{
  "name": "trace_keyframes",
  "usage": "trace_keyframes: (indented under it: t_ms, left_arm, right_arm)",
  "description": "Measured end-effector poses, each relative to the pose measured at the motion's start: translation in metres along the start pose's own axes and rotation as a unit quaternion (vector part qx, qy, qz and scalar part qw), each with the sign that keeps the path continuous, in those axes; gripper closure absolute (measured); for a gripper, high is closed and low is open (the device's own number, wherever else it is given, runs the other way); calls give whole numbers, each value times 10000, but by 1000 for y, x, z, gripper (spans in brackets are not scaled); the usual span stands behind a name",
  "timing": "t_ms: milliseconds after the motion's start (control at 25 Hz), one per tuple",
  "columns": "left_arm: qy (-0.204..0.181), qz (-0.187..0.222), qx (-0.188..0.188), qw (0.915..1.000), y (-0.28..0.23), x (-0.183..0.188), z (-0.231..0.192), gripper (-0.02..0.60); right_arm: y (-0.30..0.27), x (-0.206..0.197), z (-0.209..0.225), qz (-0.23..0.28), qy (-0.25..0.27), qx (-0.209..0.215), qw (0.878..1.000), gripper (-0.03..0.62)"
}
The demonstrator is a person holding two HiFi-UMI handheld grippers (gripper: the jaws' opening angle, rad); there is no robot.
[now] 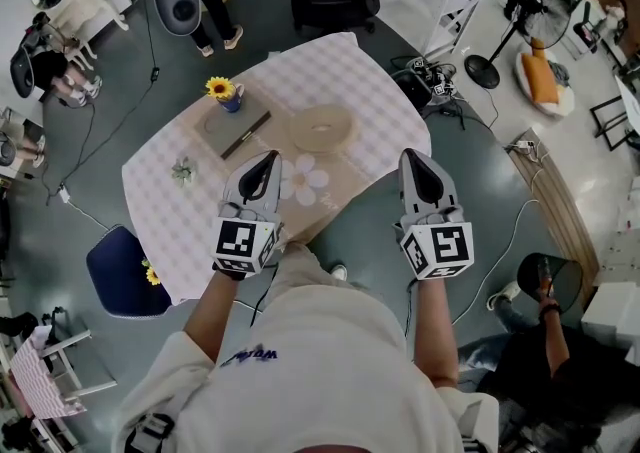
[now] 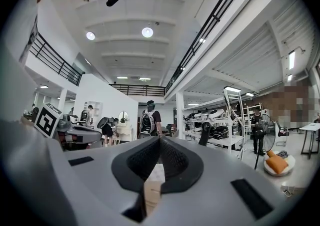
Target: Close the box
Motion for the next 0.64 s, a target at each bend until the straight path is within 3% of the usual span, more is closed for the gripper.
trace_keyframes:
  t_ms: [640]
  left_arm:
    - [37,-136,96,9999,1,-4,-3,580]
  right_arm:
    - [5,-7,9,-136,-106,-109,9998,591]
Point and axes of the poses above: the fingertips, and each gripper's own axes: y backward along the fingers, z to its right, x out of its top, the point moved 8 cm from there along y, backward along the fingers, and after that the axes turned 15 degrees about -y, right-handed, at the moved point
